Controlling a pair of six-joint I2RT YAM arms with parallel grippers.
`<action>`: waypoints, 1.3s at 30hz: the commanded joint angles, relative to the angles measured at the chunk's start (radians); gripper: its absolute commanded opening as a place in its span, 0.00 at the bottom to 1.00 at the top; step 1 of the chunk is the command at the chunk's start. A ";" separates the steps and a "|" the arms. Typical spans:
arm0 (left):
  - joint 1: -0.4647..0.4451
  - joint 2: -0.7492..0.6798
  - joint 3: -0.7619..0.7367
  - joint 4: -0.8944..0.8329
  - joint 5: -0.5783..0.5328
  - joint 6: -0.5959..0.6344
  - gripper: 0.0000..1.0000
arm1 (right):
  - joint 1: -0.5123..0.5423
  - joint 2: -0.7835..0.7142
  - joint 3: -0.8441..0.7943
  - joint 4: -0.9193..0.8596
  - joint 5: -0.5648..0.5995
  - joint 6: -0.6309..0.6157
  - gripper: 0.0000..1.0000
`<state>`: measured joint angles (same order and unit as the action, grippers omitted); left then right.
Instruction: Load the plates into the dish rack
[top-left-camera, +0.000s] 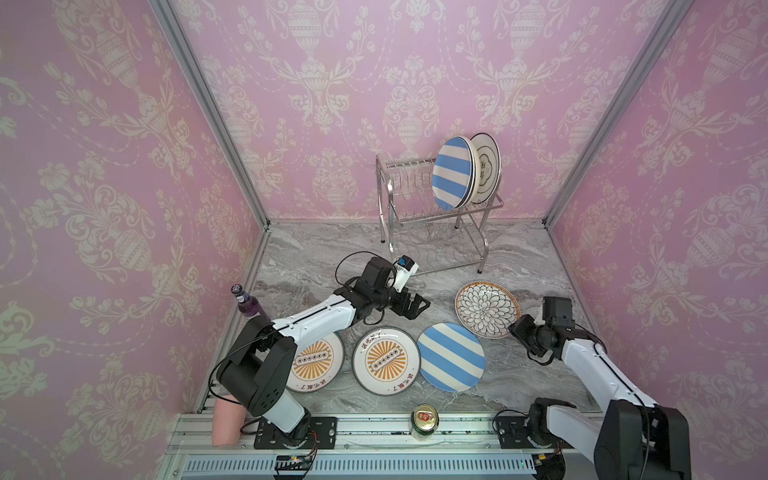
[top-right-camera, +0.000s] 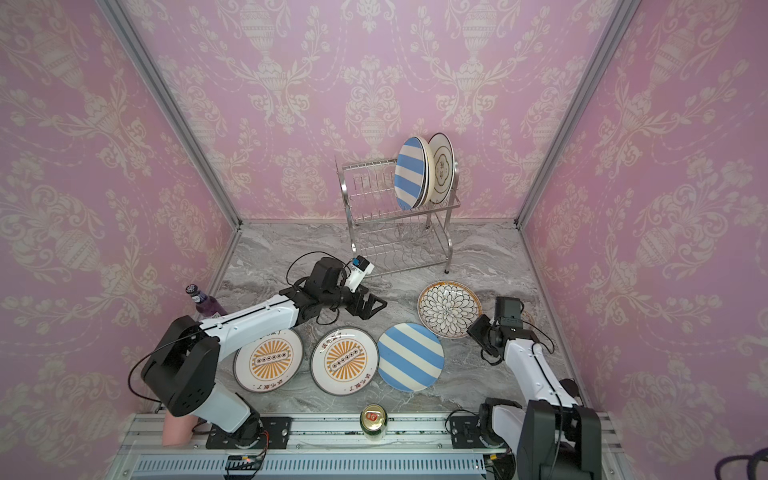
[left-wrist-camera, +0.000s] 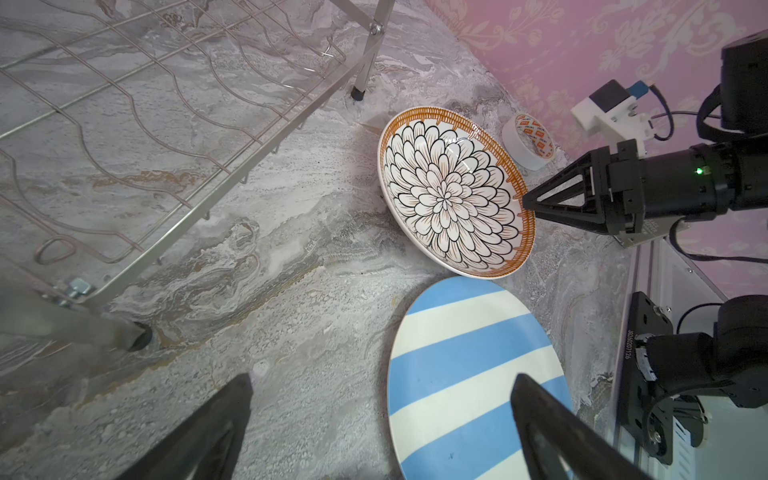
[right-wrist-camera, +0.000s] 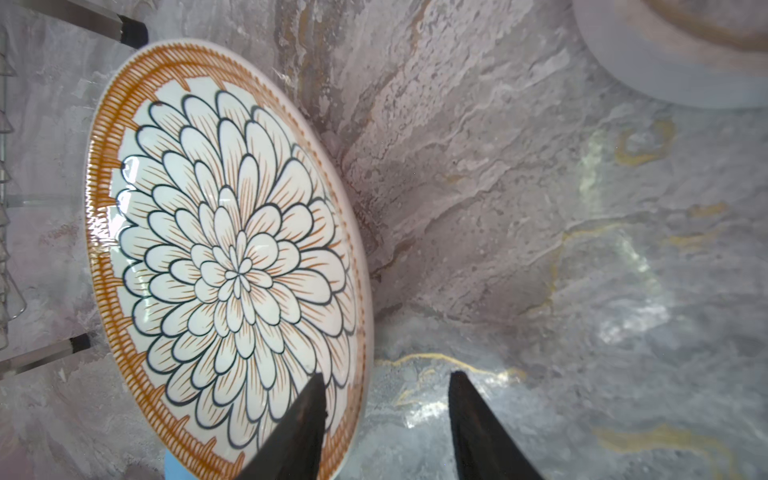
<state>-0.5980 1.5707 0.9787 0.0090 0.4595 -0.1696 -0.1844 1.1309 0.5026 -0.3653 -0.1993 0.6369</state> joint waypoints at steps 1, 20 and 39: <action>0.015 -0.038 -0.021 -0.033 -0.035 0.032 0.99 | -0.014 0.050 0.067 0.052 -0.009 -0.070 0.46; 0.034 -0.065 -0.038 -0.030 -0.047 0.027 0.99 | -0.056 0.254 0.184 0.082 -0.046 -0.170 0.32; 0.052 -0.110 -0.075 -0.023 -0.079 0.027 0.99 | -0.055 0.306 0.177 0.123 -0.076 -0.193 0.22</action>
<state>-0.5541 1.4853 0.9226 -0.0158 0.4080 -0.1646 -0.2363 1.4181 0.6731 -0.2638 -0.2420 0.4660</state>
